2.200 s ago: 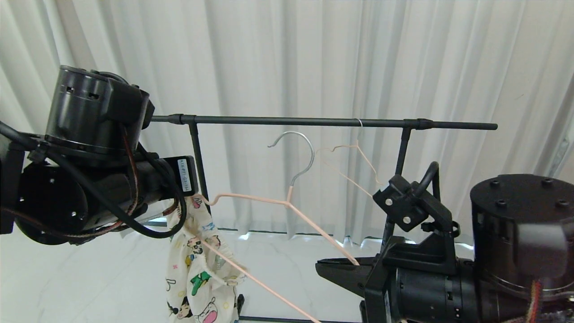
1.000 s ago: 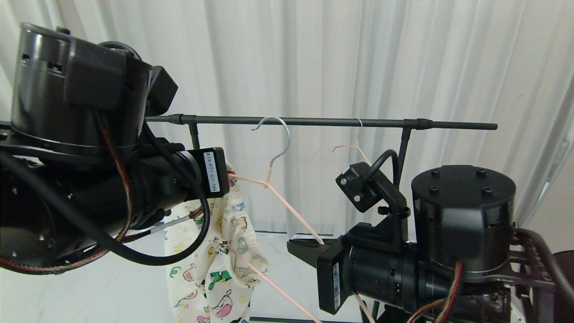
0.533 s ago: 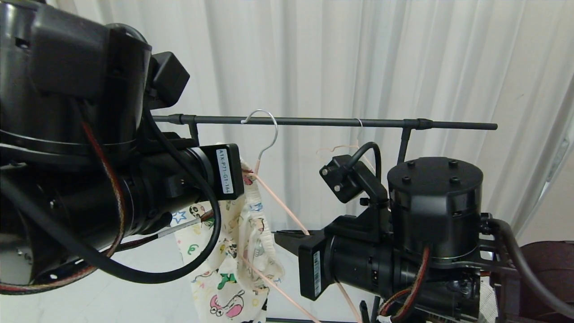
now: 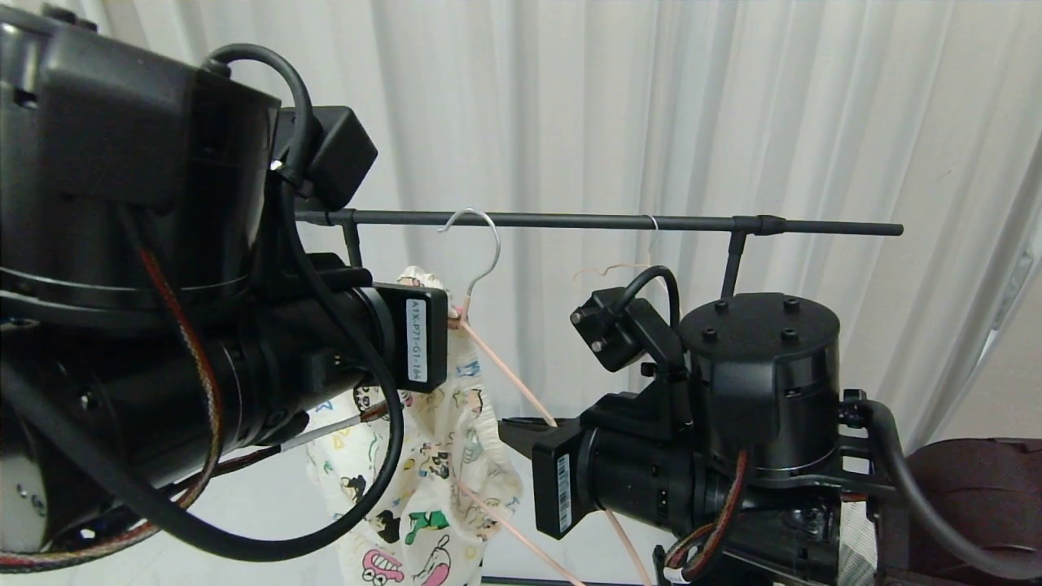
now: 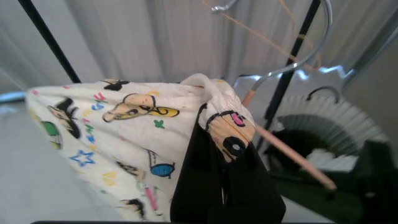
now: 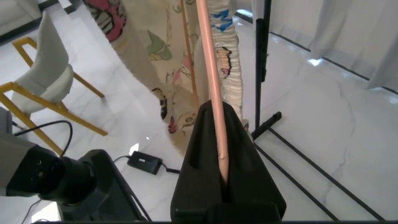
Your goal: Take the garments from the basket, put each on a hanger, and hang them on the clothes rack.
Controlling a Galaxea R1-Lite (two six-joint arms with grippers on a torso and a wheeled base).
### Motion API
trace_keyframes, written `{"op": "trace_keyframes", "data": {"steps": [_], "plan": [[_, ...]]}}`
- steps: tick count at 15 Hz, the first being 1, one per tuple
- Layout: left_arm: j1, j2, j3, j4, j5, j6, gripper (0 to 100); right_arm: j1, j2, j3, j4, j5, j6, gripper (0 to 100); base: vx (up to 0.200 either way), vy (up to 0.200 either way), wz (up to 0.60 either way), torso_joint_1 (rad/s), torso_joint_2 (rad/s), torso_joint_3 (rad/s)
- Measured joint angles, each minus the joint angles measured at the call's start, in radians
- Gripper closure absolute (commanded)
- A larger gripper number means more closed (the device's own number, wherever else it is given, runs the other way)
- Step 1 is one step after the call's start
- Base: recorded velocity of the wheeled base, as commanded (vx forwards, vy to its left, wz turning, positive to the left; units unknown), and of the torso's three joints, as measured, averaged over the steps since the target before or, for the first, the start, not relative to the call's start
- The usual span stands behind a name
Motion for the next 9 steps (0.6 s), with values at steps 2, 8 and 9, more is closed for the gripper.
{"op": "trace_keyframes", "data": {"steps": [2,8,9], "plan": [[0.002,-0.001,0.022,-0.06,-0.001,0.03,100,0.006,-0.001,0.002,-0.002,-0.005,0.001,100,0.0,0.0,0.0,0.0,0.0,0.0],[0.015,0.0,0.036,-0.077,0.0,0.037,0,0.015,-0.001,0.009,-0.05,-0.074,0.0,100,0.0,0.0,0.0,0.0,0.0,0.0],[0.025,-0.005,0.037,-0.077,0.0,0.051,0,0.014,-0.001,0.01,-0.052,-0.087,0.0,100,0.0,0.0,0.0,0.0,0.0,0.0]]}}
